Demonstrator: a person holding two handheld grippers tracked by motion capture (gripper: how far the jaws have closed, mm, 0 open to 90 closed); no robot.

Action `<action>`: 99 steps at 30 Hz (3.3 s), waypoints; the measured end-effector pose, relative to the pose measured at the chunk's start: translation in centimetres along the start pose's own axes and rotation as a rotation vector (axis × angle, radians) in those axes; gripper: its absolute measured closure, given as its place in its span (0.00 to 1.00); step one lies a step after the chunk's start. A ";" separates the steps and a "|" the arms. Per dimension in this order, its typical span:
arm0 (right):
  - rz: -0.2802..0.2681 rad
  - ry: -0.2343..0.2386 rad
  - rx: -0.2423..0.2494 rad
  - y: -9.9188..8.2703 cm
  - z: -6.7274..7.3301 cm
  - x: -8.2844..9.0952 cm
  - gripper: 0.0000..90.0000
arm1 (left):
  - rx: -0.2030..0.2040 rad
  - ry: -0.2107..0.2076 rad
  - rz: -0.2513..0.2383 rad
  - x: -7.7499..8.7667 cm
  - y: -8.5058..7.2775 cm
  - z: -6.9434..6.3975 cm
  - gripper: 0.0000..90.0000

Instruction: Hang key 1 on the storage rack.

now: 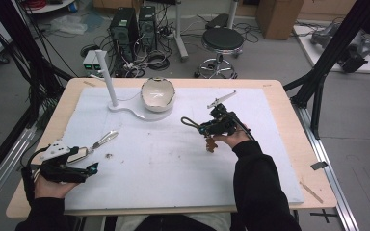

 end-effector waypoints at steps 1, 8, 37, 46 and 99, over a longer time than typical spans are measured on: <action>-0.001 0.003 0.002 0.3 0.1 0.0 0.83 | -0.002 -0.001 0.000 0.0 0.0 0.0 0.02; 0.010 0.012 0.042 2.4 1.1 0.0 0.83 | -0.007 0.001 0.009 -0.2 -0.1 0.0 0.02; 0.051 0.074 0.200 12.0 6.0 -2.9 0.83 | 0.006 -0.011 0.016 -0.3 -0.2 0.1 0.02; 0.049 0.085 0.210 14.1 6.5 -3.3 0.83 | 0.006 -0.010 0.017 -0.4 -0.2 0.2 0.02; 0.079 0.051 0.315 26.8 9.8 -8.9 0.83 | 0.028 -0.025 0.020 -0.8 -0.4 0.6 0.02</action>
Point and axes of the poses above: each handheld gripper's, and its own axes: x roughly backward along the jaws, y roughly out of its top, z roughly to its left, the point moved 7 cm from there along -x, roughly forward along the jaws, and after that the axes turned 13 degrees about y, right-handed, at the moved point
